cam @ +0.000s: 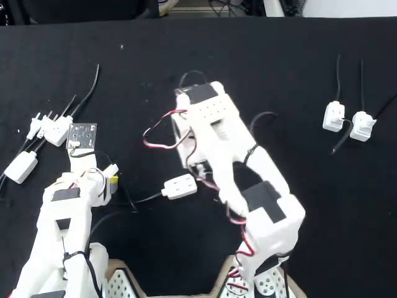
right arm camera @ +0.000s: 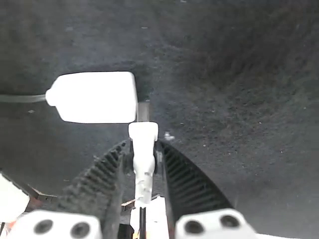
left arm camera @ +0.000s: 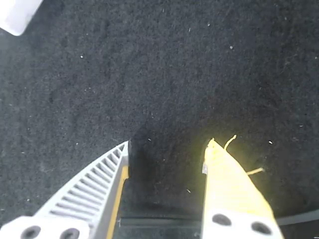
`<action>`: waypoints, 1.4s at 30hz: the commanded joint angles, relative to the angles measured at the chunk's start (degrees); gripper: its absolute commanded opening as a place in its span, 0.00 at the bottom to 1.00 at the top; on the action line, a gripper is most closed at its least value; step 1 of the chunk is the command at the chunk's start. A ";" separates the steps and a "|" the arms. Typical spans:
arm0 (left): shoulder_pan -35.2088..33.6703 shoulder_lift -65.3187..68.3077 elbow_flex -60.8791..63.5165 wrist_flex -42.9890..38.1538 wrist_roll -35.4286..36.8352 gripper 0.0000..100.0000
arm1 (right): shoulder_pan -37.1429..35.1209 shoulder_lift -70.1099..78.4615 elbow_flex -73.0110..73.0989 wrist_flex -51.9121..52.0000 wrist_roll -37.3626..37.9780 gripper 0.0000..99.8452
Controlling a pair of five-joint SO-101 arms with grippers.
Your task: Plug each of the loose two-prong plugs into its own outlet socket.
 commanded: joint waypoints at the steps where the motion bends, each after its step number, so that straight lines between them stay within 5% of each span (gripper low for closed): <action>1: 0.75 -1.23 -0.57 -0.44 0.53 0.24 | -3.60 -3.91 -2.24 1.58 0.09 0.01; 42: 0.75 -1.23 -0.57 -0.44 0.53 0.24 | -4.66 7.69 -9.27 1.49 0.53 0.01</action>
